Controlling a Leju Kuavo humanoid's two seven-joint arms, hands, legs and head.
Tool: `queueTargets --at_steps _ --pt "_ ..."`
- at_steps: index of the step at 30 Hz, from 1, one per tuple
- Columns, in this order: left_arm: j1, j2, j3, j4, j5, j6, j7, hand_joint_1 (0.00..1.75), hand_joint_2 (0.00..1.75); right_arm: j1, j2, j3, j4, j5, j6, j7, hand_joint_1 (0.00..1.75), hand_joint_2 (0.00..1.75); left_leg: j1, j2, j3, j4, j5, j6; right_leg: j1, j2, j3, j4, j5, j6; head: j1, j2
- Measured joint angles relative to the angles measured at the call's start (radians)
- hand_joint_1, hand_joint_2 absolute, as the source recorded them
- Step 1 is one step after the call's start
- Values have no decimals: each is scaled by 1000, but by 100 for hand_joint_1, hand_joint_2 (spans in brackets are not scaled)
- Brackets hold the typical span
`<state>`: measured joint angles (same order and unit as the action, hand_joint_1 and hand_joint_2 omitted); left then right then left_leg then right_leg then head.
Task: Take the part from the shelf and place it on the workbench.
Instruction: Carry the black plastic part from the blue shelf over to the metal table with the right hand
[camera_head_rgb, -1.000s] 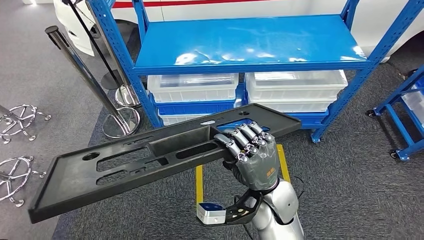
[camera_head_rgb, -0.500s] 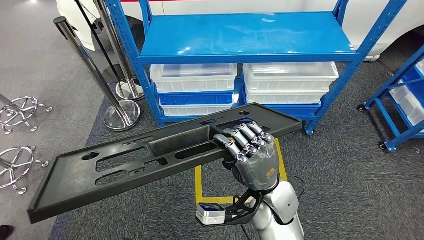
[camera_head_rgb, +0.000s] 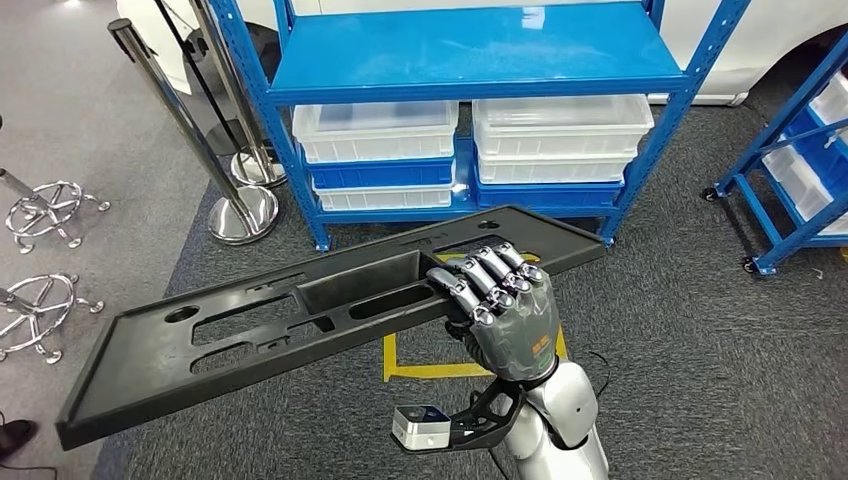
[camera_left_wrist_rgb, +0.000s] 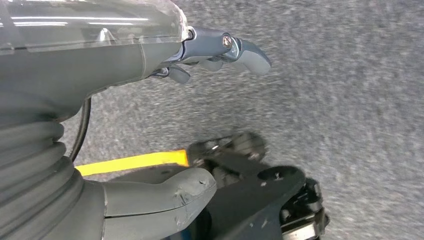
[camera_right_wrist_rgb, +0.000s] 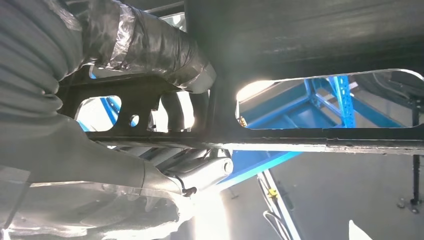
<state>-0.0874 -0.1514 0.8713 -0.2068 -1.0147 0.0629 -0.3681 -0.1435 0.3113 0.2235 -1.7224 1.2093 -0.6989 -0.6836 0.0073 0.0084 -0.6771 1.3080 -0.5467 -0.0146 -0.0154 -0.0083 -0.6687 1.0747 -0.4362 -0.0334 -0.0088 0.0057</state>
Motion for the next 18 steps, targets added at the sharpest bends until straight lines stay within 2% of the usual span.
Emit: queueTargets --at_steps 1,2,3,4,5,6,7,8,9,10,11,12,13,14,15,16,17,18 --pt "-1 0 0 0 0 1 0 0 175 0 0 0 0 0 0 0 175 175 -1 -1 47 -43 27 4 0 1 -18 0 15 2 0 0" --pt "-2 0 0 0 0 1 0 0 175 0 0 0 -1 0 0 0 175 175 -2 -2 107 -113 30 8 0 1 -31 0 28 4 0 0" --pt "-5 1 0 0 0 2 0 0 175 0 1 0 -3 0 0 0 175 175 -4 -3 170 -198 16 12 -1 2 -40 -2 41 9 0 0" --pt "-7 1 0 0 0 2 0 0 175 0 1 0 -4 0 0 0 175 175 -7 -4 214 -263 -1 16 -2 1 -42 -6 54 14 0 0" --pt "-8 2 0 0 0 2 0 0 175 0 1 0 -6 1 0 0 175 175 -12 -5 239 -308 -15 20 -4 0 -40 -14 66 21 0 0" --pt "-9 2 1 0 0 3 0 0 175 0 1 0 -6 1 0 0 175 175 -16 -5 244 -329 -11 25 -5 -2 -37 -24 81 28 0 0" --pt "-9 2 1 0 0 3 0 0 175 -1 1 0 -6 1 0 0 175 175 -15 -3 237 -333 5 30 -6 -2 -35 -32 89 33 0 0" --pt "-9 1 1 0 0 3 0 0 175 -1 0 0 -6 1 0 1 175 175 -14 -1 230 -341 22 37 -7 -1 -38 -30 78 36 -1 0" --pt "-9 0 1 0 0 2 1 0 175 -1 0 0 -6 1 0 2 175 175 -12 2 218 -347 39 44 -6 1 -45 -12 43 38 0 0" --pt "-9 -1 1 0 0 2 2 0 175 -1 -1 0 -6 2 0 2 175 175 -11 4 204 -351 56 50 -5 3 -54 28 -13 38 0 0" --pt "-9 -1 2 0 0 2 2 0 175 -1 -1 0 -6 2 0 3 175 175 -13 5 187 -349 69 54 -5 4 -63 82 -74 38 0 0" --pt "-9 -1 2 0 0 2 3 0 175 -1 -1 0 -6 2 0 4 175 175 -14 5 168 -347 83 57 -5 5 -70 145 -117 39 0 0" --pt "-9 -1 2 0 0 2 3 0 175 -1 -1 0 -6 2 0 5 175 175 -16 5 148 -343 96 57 -4 5 -71 201 -129 40 0 0" --pt "-9 -1 2 0 0 2 3 0 175 -1 -1 0 -6 2 0 6 175 175 -16 5 126 -337 110 56 -4 5 -64 237 -112 40 0 0" --pt "-9 -2 3 0 0 2 3 0 175 -1 -1 0 -6 3 0 7 175 175 -17 6 103 -330 122 54 -3 5 -44 246 -79 40 0 0" --pt "-9 -2 3 0 0 2 3 0 175 -1 -1 0 -5 4 0 8 175 175 -17 6 79 -320 132 52 -3 5 -8 224 -50 38 0 0" --pt "-8 -2 3 0 0 2 2 0 175 -1 -1 0 -5 8 0 9 175 175 -18 5 58 -308 140 49 -1 4 46 167 -46 35 0 0" --pt "-7 -3 4 0 0 2 2 0 175 -2 -1 0 -6 11 0 9 175 175 -19 5 41 -295 146 45 1 3 104 92 -66 32 -1 0"
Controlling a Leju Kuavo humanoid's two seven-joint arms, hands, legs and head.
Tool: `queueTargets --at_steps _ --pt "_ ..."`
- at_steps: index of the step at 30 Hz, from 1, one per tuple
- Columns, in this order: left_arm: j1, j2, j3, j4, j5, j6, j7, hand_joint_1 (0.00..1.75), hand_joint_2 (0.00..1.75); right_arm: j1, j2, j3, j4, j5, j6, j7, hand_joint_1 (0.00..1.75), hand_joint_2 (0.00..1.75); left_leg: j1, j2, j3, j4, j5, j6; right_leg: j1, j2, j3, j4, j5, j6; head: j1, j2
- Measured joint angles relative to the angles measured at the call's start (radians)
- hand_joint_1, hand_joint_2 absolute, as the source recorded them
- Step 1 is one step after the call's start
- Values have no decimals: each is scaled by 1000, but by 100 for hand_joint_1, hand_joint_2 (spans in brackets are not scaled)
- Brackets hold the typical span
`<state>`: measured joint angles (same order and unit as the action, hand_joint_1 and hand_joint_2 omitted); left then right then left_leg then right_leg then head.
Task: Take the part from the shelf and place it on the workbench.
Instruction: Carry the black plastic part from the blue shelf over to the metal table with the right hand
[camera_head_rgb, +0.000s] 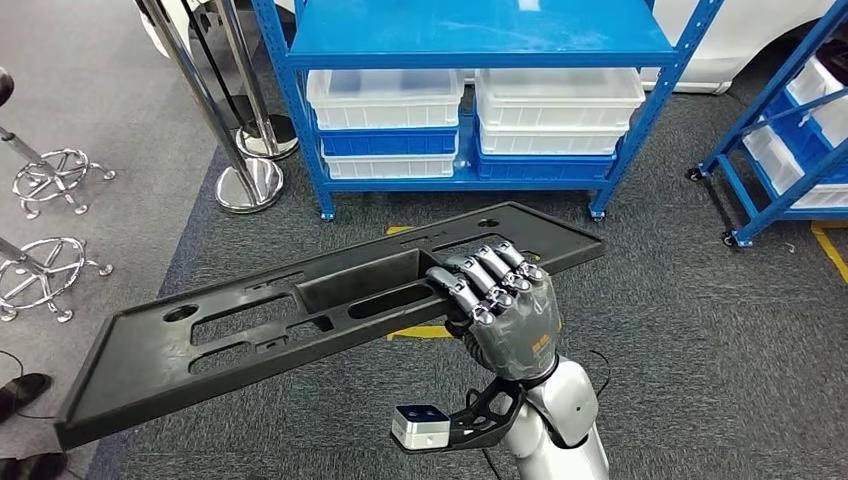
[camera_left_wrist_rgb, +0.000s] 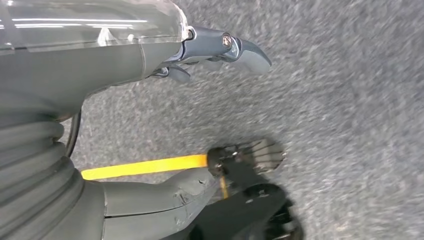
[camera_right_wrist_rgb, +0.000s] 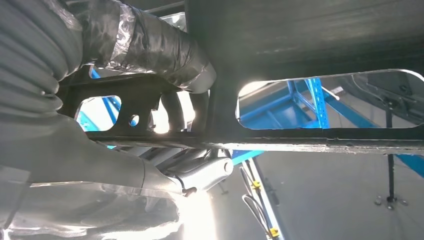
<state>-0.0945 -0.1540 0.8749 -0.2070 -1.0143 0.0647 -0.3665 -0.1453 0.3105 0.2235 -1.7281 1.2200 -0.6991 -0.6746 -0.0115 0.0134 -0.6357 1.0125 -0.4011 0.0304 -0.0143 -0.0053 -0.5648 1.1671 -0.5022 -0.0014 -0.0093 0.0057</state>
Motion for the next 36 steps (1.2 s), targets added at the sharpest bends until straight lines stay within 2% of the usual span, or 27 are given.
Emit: queueTargets --at_steps 2,4,5,6,7,9,10,11,12,13,14,16,17,18,20,21,24,25,26,27,28,29,30,32,34,35,36 --pt "2 -1 0 0 0 0 -1 0 175 -1 0 0 0 5 0 0 175 175 0 0 -19 16 15 -10 7 0 75 -112 -52 -6 0 0" --pt "3 -1 1 0 0 0 -2 0 175 -2 1 0 0 5 0 0 175 175 3 -1 -28 18 29 -22 7 -1 73 -137 -50 -15 0 0" --pt "3 0 1 0 1 0 -2 0 175 -2 1 0 0 5 0 0 175 175 5 -3 -35 26 16 -29 5 -2 63 -138 -38 -23 0 0" --pt "4 0 2 0 1 0 -2 0 175 -3 1 0 0 5 0 0 175 175 7 -4 -46 48 -15 -35 3 -4 51 -140 -25 -30 0 0" --pt "4 0 2 0 1 0 -2 0 175 -3 1 0 0 5 0 1 175 175 11 -6 -60 88 -63 -41 1 -6 37 -141 -12 -36 0 0" --pt "4 0 2 0 1 0 -2 0 175 -3 1 0 1 6 0 0 175 175 18 -6 -87 202 -153 -52 2 -7 6 -141 15 -40 0 0" --pt "4 0 2 0 1 -1 -2 0 175 -3 1 0 1 6 0 0 175 175 21 -6 -91 253 -166 -56 2 -8 -11 -140 28 -39 0 0" --pt "4 0 2 0 1 -1 -3 0 175 -3 1 0 2 7 0 0 175 175 25 -6 -83 281 -155 -60 2 -8 -29 -139 42 -37 -1 0" --pt "3 0 2 0 1 -1 -4 0 175 -3 1 0 2 8 0 0 175 175 29 -6 -60 280 -126 -63 1 -8 -47 -138 55 -35 0 0" --pt "3 0 2 0 1 -1 -6 0 175 -3 1 0 3 8 0 0 175 175 32 -6 -22 246 -97 -65 0 -8 -64 -136 67 -32 -1 0" --pt "1 0 2 0 1 -2 -8 0 175 -3 1 0 2 9 0 0 175 175 34 -7 35 182 -86 -65 -1 -7 -78 -134 79 -27 -1 0" --pt "-3 0 2 0 1 -3 -12 0 175 -4 2 0 1 7 0 -2 175 175 31 -11 144 32 -109 -57 -2 -6 -94 -134 101 -15 0 0" --pt "-5 0 2 0 1 -3 -14 0 175 -5 2 0 0 5 0 -4 175 175 27 -13 175 -17 -125 -51 -3 -7 -96 -136 111 -8 0 0" --pt "-6 0 2 0 0 -4 -16 0 175 -6 3 0 -1 4 0 -6 175 175 22 -14 183 -39 -129 -43 -5 -8 -97 -139 121 0 0 0" --pt "-6 0 3 0 1 -6 -17 0 175 -7 2 0 0 3 0 -10 175 175 21 -11 170 -44 -108 -24 -8 -7 -103 -135 119 11 0 0" --pt "-6 0 3 0 1 -7 -17 0 175 -7 1 0 0 3 0 -11 175 175 21 -7 161 -47 -94 -13 -8 -5 -112 -115 91 14 0 0" --pt "-6 0 4 0 1 -9 -16 0 175 -7 0 0 0 5 0 -12 175 175 13 -2 117 -44 -57 10 -7 1 -152 47 -58 12 0 0" --pt "-6 0 4 0 1 -10 -15 0 175 -7 0 0 1 6 0 -12 175 175 10 -1 99 -39 -46 11 -7 2 -159 103 -78 12 0 0" --pt "-5 0 5 0 0 -11 -13 0 175 -7 0 0 2 7 0 -12 175 175 8 -1 79 -33 -36 11 -7 2 -155 137 -72 11 0 0" --pt "-5 0 6 0 0 -12 -11 0 175 -7 0 0 2 11 0 -12 175 175 6 -1 59 -26 -27 10 -7 2 -135 136 -47 9 0 0" --pt "-5 1 6 0 -1 -13 -9 0 175 -8 0 0 4 16 0 -9 175 175 5 -2 40 -17 -19 8 -7 2 -100 105 -20 6 0 0" --pt "-5 1 7 0 -3 -15 -7 0 175 -8 0 0 5 24 0 -2 175 175 5 -2 21 -6 -12 6 -5 1 -50 47 -8 2 0 0" --pt "-4 1 8 0 -4 -16 -5 0 175 -9 0 3 6 33 0 9 175 175 4 -2 7 5 -7 2 -2 1 0 -22 -14 -1 0 0" --pt "-3 1 8 0 -8 -21 -2 0 175 -11 -2 12 9 48 0 34 175 175 4 -2 -10 19 5 -9 5 1 57 -113 -43 -5 0 0" --pt "-2 2 9 0 -10 -23 0 0 175 -13 -3 21 10 55 0 45 175 175 6 -2 -16 20 18 -23 6 1 54 -132 -39 -12 0 0" --pt "-2 3 10 0 -11 -23 0 0 175 -14 -3 24 12 57 0 46 175 175 8 -4 -21 25 10 -29 5 -1 47 -135 -28 -18 0 0" --pt "-1 4 10 0 -11 -24 0 0 175 -14 -3 25 13 59 0 46 175 175 10 -6 -30 42 -16 -35 2 -3 37 -139 -15 -24 0 0"
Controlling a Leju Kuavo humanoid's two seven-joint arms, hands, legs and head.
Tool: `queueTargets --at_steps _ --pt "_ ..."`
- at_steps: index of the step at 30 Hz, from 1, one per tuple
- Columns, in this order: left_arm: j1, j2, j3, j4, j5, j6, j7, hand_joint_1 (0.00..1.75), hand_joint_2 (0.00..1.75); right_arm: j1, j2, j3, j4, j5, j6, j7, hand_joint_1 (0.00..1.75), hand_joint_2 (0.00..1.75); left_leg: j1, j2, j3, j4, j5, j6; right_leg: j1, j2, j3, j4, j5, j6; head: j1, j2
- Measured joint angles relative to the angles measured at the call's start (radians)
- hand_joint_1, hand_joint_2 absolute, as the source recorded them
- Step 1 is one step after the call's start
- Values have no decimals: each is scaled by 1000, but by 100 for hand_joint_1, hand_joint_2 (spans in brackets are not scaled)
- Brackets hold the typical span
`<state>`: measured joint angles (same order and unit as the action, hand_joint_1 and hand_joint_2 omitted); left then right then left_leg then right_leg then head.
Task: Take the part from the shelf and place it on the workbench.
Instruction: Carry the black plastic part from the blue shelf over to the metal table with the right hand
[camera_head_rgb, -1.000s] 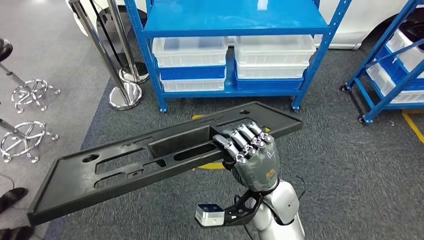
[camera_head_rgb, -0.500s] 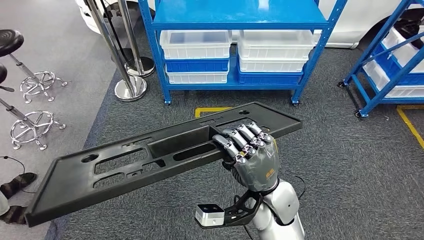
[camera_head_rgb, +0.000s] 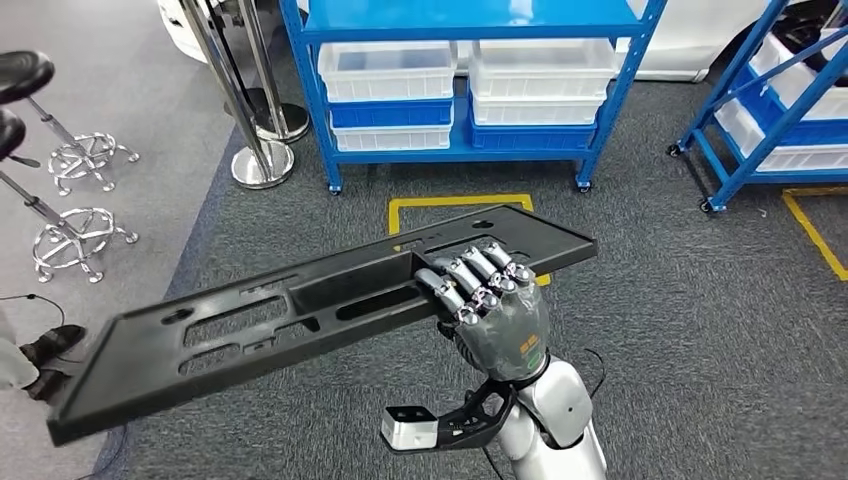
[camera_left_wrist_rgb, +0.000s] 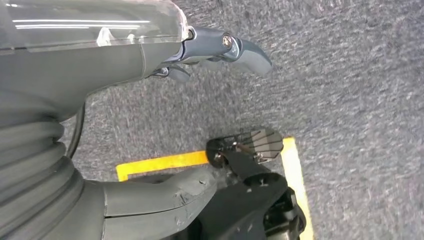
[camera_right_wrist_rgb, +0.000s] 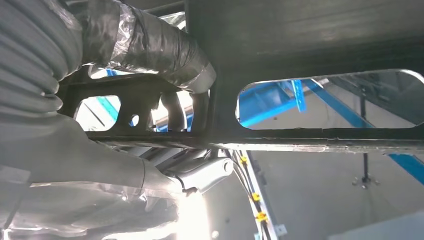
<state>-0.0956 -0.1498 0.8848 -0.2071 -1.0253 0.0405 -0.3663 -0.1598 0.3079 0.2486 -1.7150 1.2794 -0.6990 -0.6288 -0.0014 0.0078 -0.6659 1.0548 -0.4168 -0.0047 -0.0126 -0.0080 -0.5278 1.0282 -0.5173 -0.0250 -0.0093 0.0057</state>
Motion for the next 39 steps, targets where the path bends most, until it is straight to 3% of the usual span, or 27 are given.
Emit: queueTargets --at_steps 3,4,5,6,8,9,11,12,15,21,23,24,25,26,28,32,34,36,37,38,39 --pt "1 1 1 0 -2 -6 1 0 175 -3 0 9 7 20 0 13 175 175 10 -2 -35 139 -143 -17 -1 -3 -42 -3 38 -10 0 0" --pt "0 1 1 0 -3 -9 1 0 175 -4 -1 13 10 30 0 22 175 175 13 -2 -39 191 -167 -22 -1 -3 -58 -2 51 -10 0 0" --pt "0 1 1 0 -4 -13 1 0 175 -4 -3 19 13 38 0 33 175 175 16 -2 -35 224 -168 -26 -1 -3 -74 -2 63 -8 0 0" --pt "-1 2 1 0 -5 -16 0 0 175 -5 -4 24 15 45 0 41 175 175 19 -2 -18 230 -145 -29 -2 -3 -90 -1 75 -6 0 0" --pt "-3 2 1 0 -7 -24 -1 0 175 -5 -7 32 18 52 0 51 175 175 24 -2 61 151 -89 -32 -4 -3 -121 3 97 1 0 0" --pt "-5 2 1 0 -8 -27 -3 0 175 -5 -8 36 18 55 0 56 175 175 24 -4 117 78 -83 -31 -4 -2 -133 4 108 6 0 0" --pt "-11 3 1 0 -10 -37 -13 0 175 -5 -11 46 18 56 0 71 175 175 18 -7 196 -45 -110 -19 -5 -2 -145 5 125 20 0 0" --pt "-13 3 1 0 -12 -41 -21 0 175 -6 -14 53 18 56 0 82 175 175 13 -8 209 -73 -121 -11 -6 -2 -146 2 133 28 0 0" --pt "-14 3 1 0 -15 -50 -42 0 175 -8 -25 72 21 55 0 112 175 175 7 -8 203 -81 -114 10 -9 -3 -144 -6 150 45 0 0" --pt "-14 2 1 0 -16 -52 -46 0 175 -8 -31 78 23 55 0 121 175 175 10 -6 202 -86 -106 17 -9 -3 -146 -3 148 48 0 0" --pt "-15 1 1 0 -18 -55 -52 0 175 -8 -51 89 26 55 0 135 175 175 11 -1 191 -87 -91 32 -10 0 -178 80 79 48 0 0" --pt "-16 0 0 0 -21 -57 -55 0 175 -7 -66 97 29 49 0 140 175 175 8 2 177 -86 -79 39 -10 2 -196 149 32 48 0 0" --pt "-17 -1 -1 0 -28 -57 -56 0 175 -2 -81 105 29 39 0 136 175 175 4 3 159 -76 -70 43 -7 4 -173 158 8 43 1 0" --pt "-18 -2 -3 0 -33 -56 -56 0 175 2 -91 109 27 28 0 127 175 175 0 3 141 -63 -66 41 -3 4 -137 130 6 38 1 0" --pt "-19 -6 -7 0 -43 -54 -56 0 175 10 -103 114 21 12 0 108 175 175 -5 4 114 -39 -63 32 3 4 -56 25 31 26 0 0" --pt "-20 -11 -11 0 -53 -49 -58 0 175 17 -108 114 14 11 0 99 175 175 -1 7 101 -19 -75 11 3 12 -61 9 41 7 0 0" --pt "-21 -12 -15 0 -64 -43 -62 0 175 18 -108 114 7 10 0 88 175 175 4 3 68 59 -131 1 -1 18 -63 3 50 -2 0 0" --pt "-21 -13 -21 0 -75 -37 -63 0 175 25 -108 111 -2 8 0 72 175 175 11 2 18 181 -190 -9 0 27 -69 3 55 -5 0 0" --pt "-21 -14 -25 0 -80 -34 -63 0 175 32 -108 107 -8 6 0 64 175 175 13 2 3 218 -199 -12 0 33 -71 4 57 -4 0 0" --pt "-22 -15 -29 0 -85 -32 -62 0 175 40 -108 101 -16 4 0 55 175 175 15 1 6 219 -188 -13 0 41 -73 4 59 -3 0 0" --pt "-24 -16 -33 0 -90 -31 -61 0 175 49 -108 94 -25 3 0 48 175 175 17 -1 27 183 -160 -13 0 50 -74 5 61 -1 0 0"
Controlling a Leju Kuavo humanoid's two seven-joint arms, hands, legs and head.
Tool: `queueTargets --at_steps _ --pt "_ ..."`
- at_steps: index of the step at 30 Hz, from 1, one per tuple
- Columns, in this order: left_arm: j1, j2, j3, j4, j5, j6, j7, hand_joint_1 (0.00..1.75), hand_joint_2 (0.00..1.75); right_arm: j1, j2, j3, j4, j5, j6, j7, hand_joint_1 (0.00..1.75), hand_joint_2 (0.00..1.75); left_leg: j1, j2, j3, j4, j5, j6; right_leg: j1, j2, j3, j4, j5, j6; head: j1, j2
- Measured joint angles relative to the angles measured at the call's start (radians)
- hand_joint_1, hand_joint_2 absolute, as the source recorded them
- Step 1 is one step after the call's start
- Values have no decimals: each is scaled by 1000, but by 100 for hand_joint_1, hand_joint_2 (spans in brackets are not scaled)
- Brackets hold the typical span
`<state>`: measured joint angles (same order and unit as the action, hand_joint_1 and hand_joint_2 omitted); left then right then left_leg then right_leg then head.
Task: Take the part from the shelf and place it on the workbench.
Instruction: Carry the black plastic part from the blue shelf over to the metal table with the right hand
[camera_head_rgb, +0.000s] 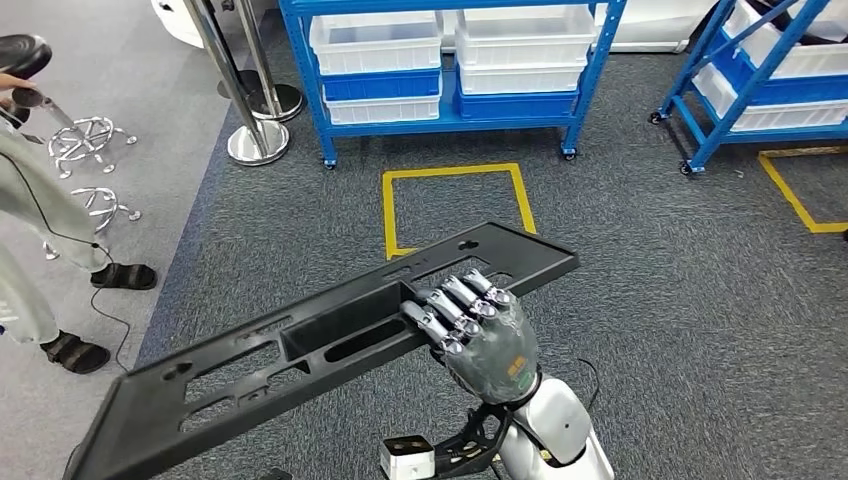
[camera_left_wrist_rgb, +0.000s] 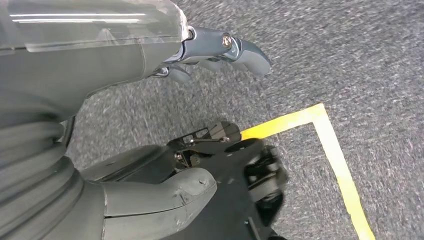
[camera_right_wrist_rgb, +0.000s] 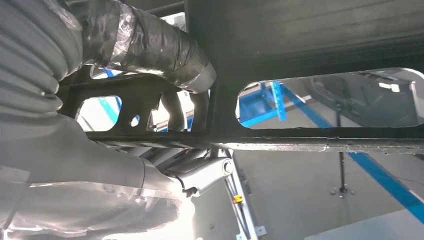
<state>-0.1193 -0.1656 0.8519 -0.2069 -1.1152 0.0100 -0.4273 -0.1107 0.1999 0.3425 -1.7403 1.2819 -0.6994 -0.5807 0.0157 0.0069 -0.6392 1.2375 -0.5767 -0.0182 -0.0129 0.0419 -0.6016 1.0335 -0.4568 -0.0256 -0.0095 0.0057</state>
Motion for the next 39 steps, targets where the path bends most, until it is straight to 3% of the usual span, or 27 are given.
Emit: queueTargets --at_steps 2,3,5,7,9,11,12,13,14,16,18,20,22,24,26,27,28,29,30,31,33,35,37,39 --pt "-5 -1 -8 0 -7 1 5 0 175 12 0 -13 -21 -3 0 -11 175 175 3 -33 68 -128 63 5 -1 19 -3 2 4 6 0 0" --pt "-7 -1 -10 0 -8 1 8 0 175 15 0 -17 -30 -4 0 -15 175 175 4 -53 94 -182 78 8 -1 29 -6 3 7 11 0 0" --pt "-10 -1 -16 0 -12 2 12 0 175 24 1 -24 -47 -5 0 -23 175 175 1 -75 113 -224 78 15 -4 48 -15 3 15 24 0 0" --pt "-11 -2 -21 0 -15 3 15 0 175 38 1 -31 -61 -5 0 -27 175 175 -1 -56 113 -233 86 26 -9 61 -22 2 21 38 0 0" --pt "-14 -4 -26 0 -15 3 17 0 175 47 1 -38 -72 -9 0 -34 175 175 -1 -32 114 -249 100 43 -6 31 -42 37 -5 45 1 0" --pt "-14 -6 -28 0 -15 3 19 0 175 51 2 -44 -78 -19 0 -49 175 175 -5 -6 111 -254 106 54 -2 -14 -91 144 -71 47 2 0" --pt "-13 -6 -28 0 -15 3 21 0 175 55 2 -46 -78 -24 0 -57 175 175 -7 8 107 -252 107 56 -1 -25 -117 205 -100 49 2 0" --pt "-11 -6 -28 0 -14 2 23 0 175 60 3 -49 -79 -28 0 -65 175 175 -9 21 104 -249 106 56 -2 -31 -133 247 -114 50 2 0" --pt "-9 -6 -28 0 -11 2 25 0 175 66 3 -50 -79 -31 0 -72 175 175 -10 34 101 -246 105 56 -2 -35 -132 256 -110 51 2 0" --pt "-8 -6 -28 0 -3 2 28 0 175 71 7 -52 -79 -38 0 -81 175 175 -11 57 97 -237 101 53 -3 -56 -74 167 -60 51 2 0" --pt "-6 -7 -27 0 4 2 31 0 175 71 15 -52 -78 -43 0 -87 175 175 -15 74 93 -224 93 45 3 -98 -9 54 -28 43 2 0" --pt "-3 -7 -27 0 9 3 32 0 175 70 22 -52 -78 -44 0 -88 175 175 -20 90 92 -215 86 35 10 -110 4 19 -28 30 2 0" --pt "-3 -7 -26 0 12 2 32 0 175 71 26 -53 -77 -44 0 -88 175 175 -19 101 93 -212 82 26 9 -88 0 17 -23 17 2 0" --pt "-3 -7 -26 0 13 2 32 0 175 71 31 -53 -77 -44 0 -88 175 175 -14 67 81 -180 51 14 5 -68 -2 12 -15 4 2 0" --pt "1 -7 -26 0 14 2 32 0 175 70 38 -53 -77 -44 0 -88 175 175 -10 19 36 -73 -14 7 4 -47 -6 10 -10 -4 2 0" --pt "4 -7 -26 0 15 1 32 0 175 70 40 -53 -76 -44 0 -88 175 175 -9 9 7 -8 -43 5 5 -35 -8 11 -8 -6 2 0" --pt "7 -7 -26 0 17 -1 33 0 175 71 41 -53 -76 -42 0 -88 175 175 -9 5 -16 42 -59 5 6 -22 -10 12 -7 -7 2 0" --pt "9 -7 -25 0 20 -5 32 0 175 71 42 -53 -75 -40 0 -88 175 175 -9 3 -23 58 -53 6 7 -9 -11 14 -6 -7 2 0" --pt "10 -7 -24 0 23 -10 31 0 175 71 42 -53 -74 -38 0 -86 175 175 -8 0 -12 35 -29 8 7 5 -12 15 -6 -6 2 0" --pt "10 -7 -23 0 27 -17 28 0 175 71 42 -53 -74 -35 0 -83 175 175 -8 -8 15 -22 8 11 7 18 -12 17 -5 -6 2 0" --pt "11 -6 -19 0 33 -27 18 0 175 71 42 -53 -74 -35 0 -78 175 175 -6 -54 74 -150 62 20 6 42 -14 20 -3 -1 2 0" --pt "13 -5 -15 0 35 -32 12 0 175 72 42 -53 -74 -38 0 -77 175 175 -8 -88 97 -206 73 26 2 64 -22 19 4 11 2 0" --pt "13 -5 -12 0 35 -34 8 0 175 75 42 -53 -76 -39 0 -77 175 175 -8 -73 101 -218 82 34 -1 84 -28 14 13 27 2 0" --pt "11 -6 -10 0 35 -34 7 0 175 77 41 -53 -78 -39 0 -77 175 175 -5 -47 106 -238 96 48 3 53 -41 35 -5 37 2 0"
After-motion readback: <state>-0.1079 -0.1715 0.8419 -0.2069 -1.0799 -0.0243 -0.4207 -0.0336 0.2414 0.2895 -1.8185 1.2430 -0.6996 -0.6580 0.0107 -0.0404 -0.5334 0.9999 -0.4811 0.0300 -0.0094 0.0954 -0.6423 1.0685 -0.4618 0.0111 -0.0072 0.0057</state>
